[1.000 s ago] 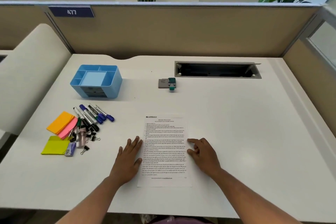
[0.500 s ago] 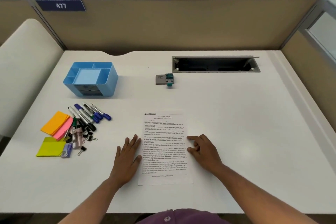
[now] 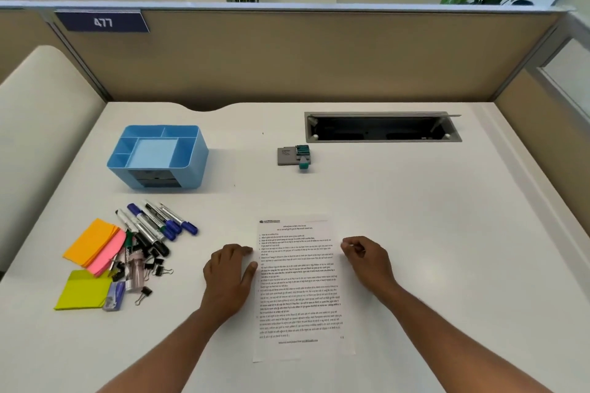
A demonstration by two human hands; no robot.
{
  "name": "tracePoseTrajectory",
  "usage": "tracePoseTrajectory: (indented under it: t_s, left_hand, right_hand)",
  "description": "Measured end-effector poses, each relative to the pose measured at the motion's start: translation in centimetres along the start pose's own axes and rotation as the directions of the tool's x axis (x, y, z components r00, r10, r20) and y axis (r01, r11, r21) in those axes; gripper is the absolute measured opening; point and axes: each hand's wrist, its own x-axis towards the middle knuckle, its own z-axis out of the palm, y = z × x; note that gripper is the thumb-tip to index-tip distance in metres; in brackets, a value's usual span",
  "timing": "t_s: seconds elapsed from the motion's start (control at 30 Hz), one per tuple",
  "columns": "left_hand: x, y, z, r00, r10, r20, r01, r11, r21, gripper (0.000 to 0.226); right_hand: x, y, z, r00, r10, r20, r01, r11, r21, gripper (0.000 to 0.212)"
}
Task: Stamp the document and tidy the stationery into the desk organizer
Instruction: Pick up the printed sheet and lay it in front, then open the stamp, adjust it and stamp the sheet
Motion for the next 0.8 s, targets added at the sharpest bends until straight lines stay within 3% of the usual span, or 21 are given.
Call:
tracePoseTrajectory:
  t_s: [0.23, 0.6, 0.8]
  left_hand:
    - [8.2, 2.0, -1.3, 0.996, 0.092, 0.004, -0.091, 0.995, -0.050, 0.038]
    - [22.3, 5.6, -3.4, 0.983, 0.176, 0.042, -0.169, 0.976, -0.139, 0.046]
    - [28.6, 6.7, -2.2, 0.943, 0.288, 0.166, -0.287, 0.957, -0.032, 0.067]
  right_hand:
    - [5.9, -6.0, 0.1, 0.998, -0.058, 0.019, 0.058, 0.998, 0.003, 0.015]
    - [15.4, -12.0, 2.8, 0.949, -0.269, 0.161, 0.305, 0.911, -0.277, 0.038]
    - [18.6, -12.6, 5.5, 0.951, -0.302, 0.057, 0.302, 0.884, -0.358, 0.045]
